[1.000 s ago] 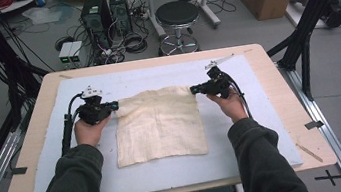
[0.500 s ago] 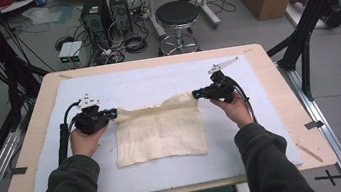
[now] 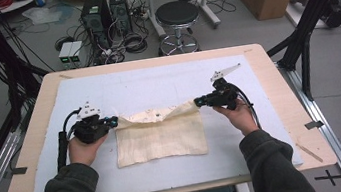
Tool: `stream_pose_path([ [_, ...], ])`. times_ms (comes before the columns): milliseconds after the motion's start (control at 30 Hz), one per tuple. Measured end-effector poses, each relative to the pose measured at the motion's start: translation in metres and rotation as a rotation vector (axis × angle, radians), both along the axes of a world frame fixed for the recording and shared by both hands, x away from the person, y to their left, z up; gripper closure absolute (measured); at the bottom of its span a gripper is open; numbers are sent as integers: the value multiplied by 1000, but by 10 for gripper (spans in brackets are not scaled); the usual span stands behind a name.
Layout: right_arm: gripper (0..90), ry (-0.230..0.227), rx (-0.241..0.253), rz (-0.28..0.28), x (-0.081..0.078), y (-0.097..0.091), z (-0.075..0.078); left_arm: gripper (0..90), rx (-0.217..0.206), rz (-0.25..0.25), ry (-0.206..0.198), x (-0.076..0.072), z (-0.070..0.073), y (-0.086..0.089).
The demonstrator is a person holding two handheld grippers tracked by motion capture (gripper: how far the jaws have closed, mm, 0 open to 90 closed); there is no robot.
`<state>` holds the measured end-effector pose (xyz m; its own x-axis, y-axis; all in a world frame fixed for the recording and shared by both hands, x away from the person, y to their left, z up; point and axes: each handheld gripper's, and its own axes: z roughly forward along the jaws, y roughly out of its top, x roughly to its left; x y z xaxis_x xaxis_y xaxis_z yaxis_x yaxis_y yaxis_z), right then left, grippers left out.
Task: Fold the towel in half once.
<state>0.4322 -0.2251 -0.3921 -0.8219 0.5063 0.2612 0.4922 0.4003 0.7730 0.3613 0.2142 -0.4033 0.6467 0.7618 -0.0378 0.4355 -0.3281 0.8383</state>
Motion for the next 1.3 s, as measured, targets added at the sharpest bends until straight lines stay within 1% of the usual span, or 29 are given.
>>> stream_pose_path([
  [33, 878, -6, 0, -4, -1, 0, 1, 884, 7, -4, -3, -1, 1, -1],
  [100, 878, -1, -1, 2, -3, 1, 2, 884, -1, -9, -8, -3, 1, -1],
  [133, 878, -2, -10, 10, -4, 2, 2, 884, 3, -10, -7, -5, 1, -1],
  [200, 878, 10, -23, 22, -8, 3, 3, 883, 5, -8, -5, -8, 0, 0],
  [233, 878, 4, -21, 27, -9, 4, 4, 883, 0, -5, -5, -10, -1, 1],
  [300, 878, 4, -26, 36, -12, 6, 5, 883, 4, -9, 0, -13, -4, 3],
  [367, 877, 10, -36, 37, -15, 6, 5, 883, 6, -9, -1, -17, -5, 4],
  [467, 878, 19, -61, 53, -19, 9, 5, 883, 6, -14, 0, -21, -7, 5],
  [500, 878, 15, -62, 57, -20, 10, 6, 883, 6, -14, -1, -22, -8, 4],
  [567, 878, 13, -67, 58, -21, 11, 6, 883, 7, -17, -3, -25, -10, 4],
  [600, 877, 19, -67, 57, -22, 11, 6, 883, -1, -16, -2, -26, -11, 3],
  [667, 877, 18, -70, 57, -23, 11, 6, 883, 5, -23, -1, -28, -12, 4],
  [700, 877, 22, -69, 54, -24, 10, 6, 883, 6, -24, -2, -29, -12, 4],
  [733, 878, 5, -61, 48, -25, 9, 5, 883, -4, -20, -5, -30, -12, 4],
  [767, 878, 8, -51, 44, -26, 8, 3, 883, -11, -19, -8, -30, -11, 4],
  [800, 878, 20, -53, 39, -27, 6, 1, 883, -10, -23, -10, -31, -11, 4],
  [833, 878, 13, -54, 36, -29, 5, -2, 883, -13, -24, -12, -32, -10, 4],
  [867, 877, 18, -49, 32, -30, 4, -3, 883, -16, -26, -15, -32, -10, 4],
  [900, 878, 10, -41, 33, -32, 2, -5, 883, -13, -30, -14, -33, -10, 4],
  [1000, 878, 15, -33, 25, -37, 0, -10, 883, -15, -33, -17, -36, -11, 2],
  [1067, 877, 16, -28, 26, -41, -2, -12, 883, -5, -38, -15, -37, -11, 1],
  [1100, 877, 8, -24, 25, -42, -3, -14, 883, -2, -42, -15, -38, -11, 1],
  [1200, 877, 10, -18, 25, -48, -4, -15, 883, 6, -52, -25, -42, -9, 0],
  [1233, 877, 1, -17, 28, -50, -5, -16, 883, 13, -53, -24, -43, -9, -1],
  [1300, 877, -2, -12, 24, -54, -5, -18, 883, 26, -61, -24, -45, -8, -1],
])
